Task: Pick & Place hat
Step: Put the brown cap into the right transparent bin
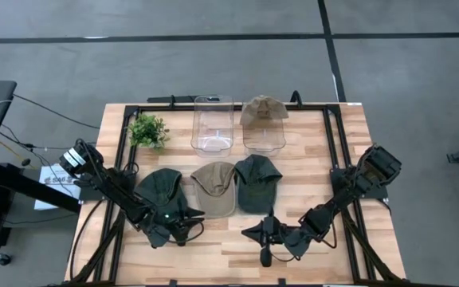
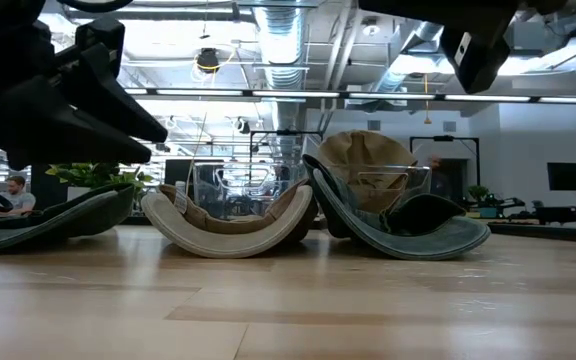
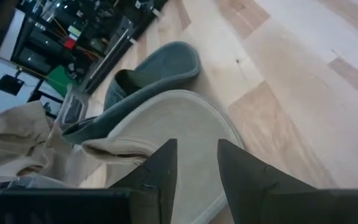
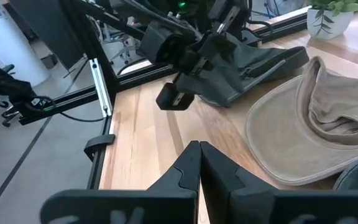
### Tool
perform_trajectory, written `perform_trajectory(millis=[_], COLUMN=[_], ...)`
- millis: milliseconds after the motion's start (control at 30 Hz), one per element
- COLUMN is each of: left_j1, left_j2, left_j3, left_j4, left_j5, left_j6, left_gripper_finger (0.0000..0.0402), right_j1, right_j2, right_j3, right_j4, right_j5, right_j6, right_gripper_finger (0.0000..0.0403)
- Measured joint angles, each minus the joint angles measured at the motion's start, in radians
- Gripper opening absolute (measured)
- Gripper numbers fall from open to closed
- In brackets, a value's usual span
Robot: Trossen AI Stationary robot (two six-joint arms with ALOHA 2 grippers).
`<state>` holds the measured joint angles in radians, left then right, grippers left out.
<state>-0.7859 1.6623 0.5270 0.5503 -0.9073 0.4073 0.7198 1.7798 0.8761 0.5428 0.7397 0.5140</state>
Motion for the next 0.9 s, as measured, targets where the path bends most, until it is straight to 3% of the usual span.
perform_trajectory(millis=[200, 433, 600, 900], left_j1=[-0.001, 0.004, 0.004, 0.05], left_j2=[-0.001, -0.001, -0.001, -0.001], left_j3=[0.017, 0.147, 0.213, 0.217], left_j4=[-0.088, -0.481, -0.625, -0.702], left_j5=[0.042, 0.107, 0.108, 0.107], left_j6=[-0.173, -0.35, -0.308, -0.161], left_gripper_finger=[0.0113, 0.0113, 0.0113, 0.0113], right_j1=[0.007, 0.007, 0.007, 0.007], right_j2=[0.0, 0.0, 0.0, 0.0], right_j3=[0.0, 0.0, 0.0, 0.0], right_j4=[-0.012, -0.012, -0.012, -0.012], right_j5=[-0.004, -0.006, -0.007, -0.007], right_j6=[0.0, 0.001, 0.001, 0.0], right_gripper_finger=[0.0001, 0.0001, 0.0001, 0.0001])
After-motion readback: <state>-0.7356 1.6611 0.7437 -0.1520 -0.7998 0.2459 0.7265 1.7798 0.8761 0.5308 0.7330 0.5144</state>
